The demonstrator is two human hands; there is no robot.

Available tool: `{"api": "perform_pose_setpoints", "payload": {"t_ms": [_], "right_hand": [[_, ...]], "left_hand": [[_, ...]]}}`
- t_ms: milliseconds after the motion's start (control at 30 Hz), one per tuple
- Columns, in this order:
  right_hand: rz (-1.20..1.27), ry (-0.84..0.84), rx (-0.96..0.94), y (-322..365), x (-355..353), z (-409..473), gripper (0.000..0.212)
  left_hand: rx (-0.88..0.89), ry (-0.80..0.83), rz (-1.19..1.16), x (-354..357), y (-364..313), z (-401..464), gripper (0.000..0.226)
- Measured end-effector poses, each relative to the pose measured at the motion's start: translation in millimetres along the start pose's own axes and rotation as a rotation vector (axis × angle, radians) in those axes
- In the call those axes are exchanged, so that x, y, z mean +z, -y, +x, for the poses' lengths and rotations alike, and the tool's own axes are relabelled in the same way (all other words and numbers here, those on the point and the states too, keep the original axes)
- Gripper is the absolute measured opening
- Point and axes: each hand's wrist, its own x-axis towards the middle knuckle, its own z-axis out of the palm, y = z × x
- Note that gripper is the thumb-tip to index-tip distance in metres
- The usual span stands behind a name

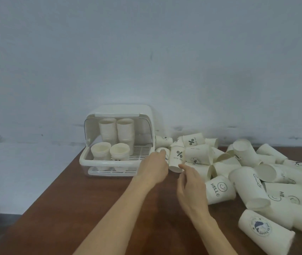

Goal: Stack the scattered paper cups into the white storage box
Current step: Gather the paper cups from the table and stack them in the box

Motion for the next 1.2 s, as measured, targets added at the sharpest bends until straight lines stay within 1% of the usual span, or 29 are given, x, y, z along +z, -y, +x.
{"api": "perform_pose_setpoints", "payload": {"t_ms": [67, 200, 300, 467, 567, 633, 767, 900, 1033, 1200], "right_hand": [[-0.009, -0.003, -0.021, -3.5, 4.4, 3.0, 0.03], [-0.005, 0.009, -0.041, -2.5, 7.8, 24.8, 0.032], [0.001, 0.023, -0.035, -0.1, 7.0, 37.4, 0.035], [-0.014, 0.067, -0.025, -4.8, -1.0, 45.7, 0.036], [-0.017, 0.064, -0.026, -6.0, -4.1, 47.7, 0.034], [-0.015, 0.056, -0.028, -5.3, -4.9, 45.8, 0.035], [-0.007, 0.046, -0.019, -6.0, -5.9, 42.3, 0.036], [-0.024, 0.066, -0.008, -3.6, -7.4, 37.3, 0.036], [-0.014, 0.095, -0.004, 6.4, -13.1, 26.5, 0.036], [-0.04, 0.129, -0.024, 23.1, -30.4, 13.5, 0.036]], "left_hand": [[-0.006, 0.018, 0.008, 2.4, -0.8, 20.9, 0.037], [0.004, 0.067, 0.079, 6.2, -6.3, 52.4, 0.024], [-0.006, 0.149, 0.163, 10.3, -8.7, 68.1, 0.026], [-0.056, 0.296, 0.22, 7.1, -11.5, 81.9, 0.028], [-0.084, 0.392, 0.251, 0.0, -16.1, 84.9, 0.022], [-0.08, 0.413, 0.267, -3.3, -18.3, 83.6, 0.019], [-0.051, 0.355, 0.266, -6.1, -18.0, 76.4, 0.011], [-0.057, 0.296, 0.221, -15.0, -14.8, 58.8, 0.021], [-0.036, 0.237, 0.263, -19.2, -9.3, 37.1, 0.029], [-0.01, 0.132, 0.207, -28.3, -4.8, 3.1, 0.028]]}}
